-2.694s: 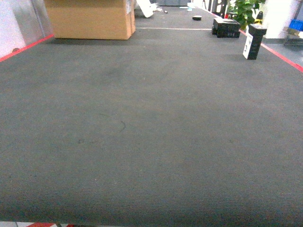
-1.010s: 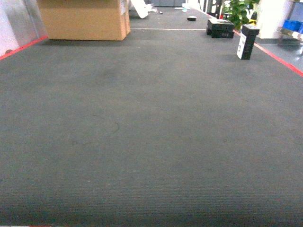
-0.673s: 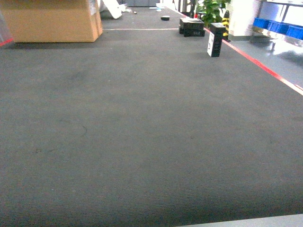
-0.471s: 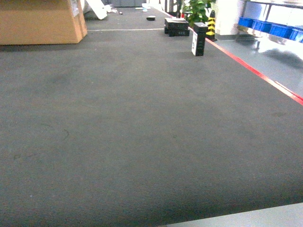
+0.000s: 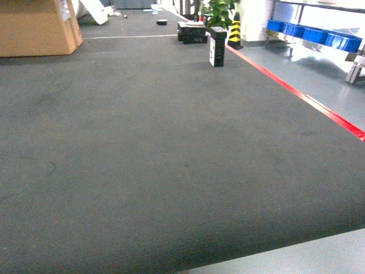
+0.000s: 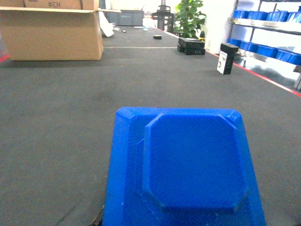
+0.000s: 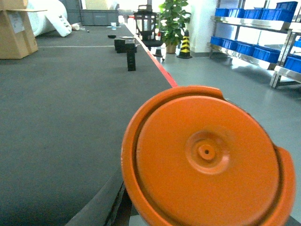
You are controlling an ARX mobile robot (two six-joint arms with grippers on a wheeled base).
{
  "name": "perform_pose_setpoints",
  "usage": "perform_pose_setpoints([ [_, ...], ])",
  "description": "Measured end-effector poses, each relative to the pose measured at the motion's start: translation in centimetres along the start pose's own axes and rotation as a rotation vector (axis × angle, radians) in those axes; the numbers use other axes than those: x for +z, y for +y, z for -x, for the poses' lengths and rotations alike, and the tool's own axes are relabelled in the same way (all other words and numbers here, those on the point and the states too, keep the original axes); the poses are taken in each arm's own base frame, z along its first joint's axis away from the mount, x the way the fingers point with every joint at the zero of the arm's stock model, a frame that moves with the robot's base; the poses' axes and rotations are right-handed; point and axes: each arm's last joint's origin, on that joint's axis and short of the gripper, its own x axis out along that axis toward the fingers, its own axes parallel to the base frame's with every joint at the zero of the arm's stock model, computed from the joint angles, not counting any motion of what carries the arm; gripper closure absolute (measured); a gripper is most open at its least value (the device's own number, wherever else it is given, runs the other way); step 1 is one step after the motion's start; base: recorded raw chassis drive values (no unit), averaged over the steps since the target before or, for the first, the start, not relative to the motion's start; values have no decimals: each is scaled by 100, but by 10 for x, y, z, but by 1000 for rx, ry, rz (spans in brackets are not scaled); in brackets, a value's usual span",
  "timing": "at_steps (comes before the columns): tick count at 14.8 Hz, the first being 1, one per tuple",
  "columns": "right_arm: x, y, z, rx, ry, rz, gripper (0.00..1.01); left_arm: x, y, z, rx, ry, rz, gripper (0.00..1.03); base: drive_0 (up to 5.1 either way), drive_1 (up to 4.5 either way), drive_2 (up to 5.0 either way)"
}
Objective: Sort blue parts and orange caps into right shelf containers
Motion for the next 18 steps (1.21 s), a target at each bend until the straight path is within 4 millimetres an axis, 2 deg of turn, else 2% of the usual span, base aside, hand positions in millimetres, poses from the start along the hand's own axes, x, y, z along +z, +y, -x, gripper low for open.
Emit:
perform_pose_setpoints([
  [18, 0, 0, 0, 0, 0, 0, 56, 0, 0, 0, 0, 0, 0, 60, -159, -159, -159],
])
